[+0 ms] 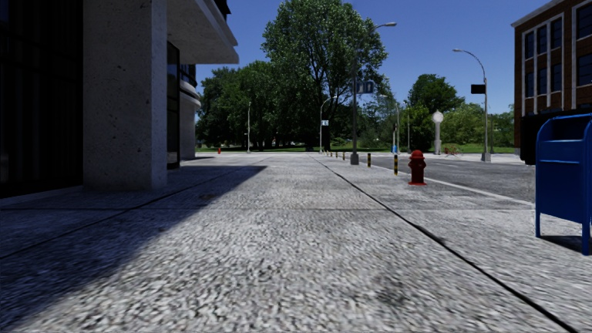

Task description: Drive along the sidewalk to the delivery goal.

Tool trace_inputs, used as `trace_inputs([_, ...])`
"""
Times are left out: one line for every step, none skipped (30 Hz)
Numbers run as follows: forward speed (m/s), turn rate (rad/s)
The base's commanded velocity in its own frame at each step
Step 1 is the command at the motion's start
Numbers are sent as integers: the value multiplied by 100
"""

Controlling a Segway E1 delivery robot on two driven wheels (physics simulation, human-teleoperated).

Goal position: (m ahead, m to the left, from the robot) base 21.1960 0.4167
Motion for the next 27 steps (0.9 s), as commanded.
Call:
trace_inputs([200, 0])
trace_inputs([200, 0])
trace_inputs([200, 0])
trace_inputs([200, 0])
trace_inputs([200, 0])
trace_inputs([200, 0])
trace_inputs([200, 0])
trace_inputs([199, 0])
trace_inputs([199, 0])
trace_inputs([199, 0])
trace_inputs([198, 0])
trace_inputs([198, 0])
trace_inputs([198, 0])
trace_inputs([198, 0])
trace_inputs([198, 0])
trace_inputs([198, 0])
trace_inputs([198, 0])
trace_inputs([198, 0])
trace_inputs([198, 0])
trace_inputs([198, 0])
trace_inputs([198, 0])
trace_inputs([198, 0])
trace_inputs([198, 0])
trace_inputs([198, 0])
trace_inputs([198, 0])
trace_inputs([200, 0])
trace_inputs([200, 0])
